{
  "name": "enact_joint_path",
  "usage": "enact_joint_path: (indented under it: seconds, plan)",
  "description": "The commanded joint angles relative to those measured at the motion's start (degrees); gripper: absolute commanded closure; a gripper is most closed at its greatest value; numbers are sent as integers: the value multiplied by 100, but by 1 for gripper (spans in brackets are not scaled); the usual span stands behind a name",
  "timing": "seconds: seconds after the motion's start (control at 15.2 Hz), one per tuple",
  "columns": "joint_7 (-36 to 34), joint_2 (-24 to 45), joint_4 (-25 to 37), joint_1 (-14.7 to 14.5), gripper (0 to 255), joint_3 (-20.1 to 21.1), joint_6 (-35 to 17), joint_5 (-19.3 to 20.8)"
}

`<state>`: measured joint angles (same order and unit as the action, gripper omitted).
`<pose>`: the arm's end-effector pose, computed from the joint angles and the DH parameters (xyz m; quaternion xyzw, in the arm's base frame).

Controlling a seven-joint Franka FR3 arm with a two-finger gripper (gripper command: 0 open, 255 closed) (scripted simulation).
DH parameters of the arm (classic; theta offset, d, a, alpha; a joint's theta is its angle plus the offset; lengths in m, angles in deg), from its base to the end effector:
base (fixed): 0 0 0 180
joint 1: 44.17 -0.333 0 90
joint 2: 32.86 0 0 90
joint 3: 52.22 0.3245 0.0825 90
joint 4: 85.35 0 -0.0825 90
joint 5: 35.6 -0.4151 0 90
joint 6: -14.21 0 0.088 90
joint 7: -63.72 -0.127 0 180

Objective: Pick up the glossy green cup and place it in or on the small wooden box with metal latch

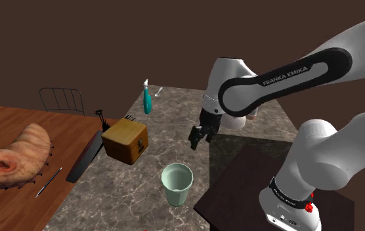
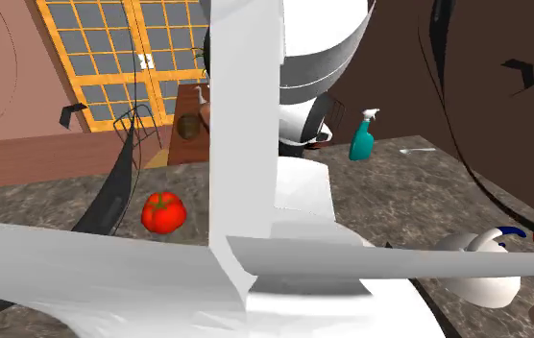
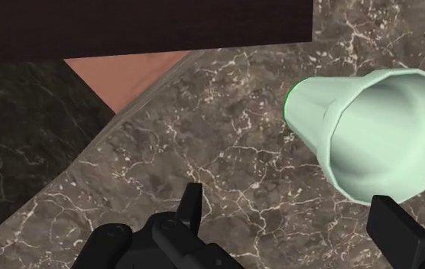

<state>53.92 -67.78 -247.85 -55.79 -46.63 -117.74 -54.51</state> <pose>0.3422 0.1118 0.3387 -0.9932 0.0487 -0.0162 0.1050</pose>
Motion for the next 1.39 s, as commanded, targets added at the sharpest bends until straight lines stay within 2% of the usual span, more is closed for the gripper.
enact_joint_path:
  seconds: [0.0, 0.4, 0.92, 1.32]
  plan:
    - [32, 290, -121, -217, 0, 87, -522, -280]
    - [412, 1584, -141, -1015, 0, 227, -2107, -1342]
    - [940, 2482, -20, -1397, 0, 164, -2892, -2063]
    - [941, 2482, -20, -1395, 0, 167, -2892, -2064]
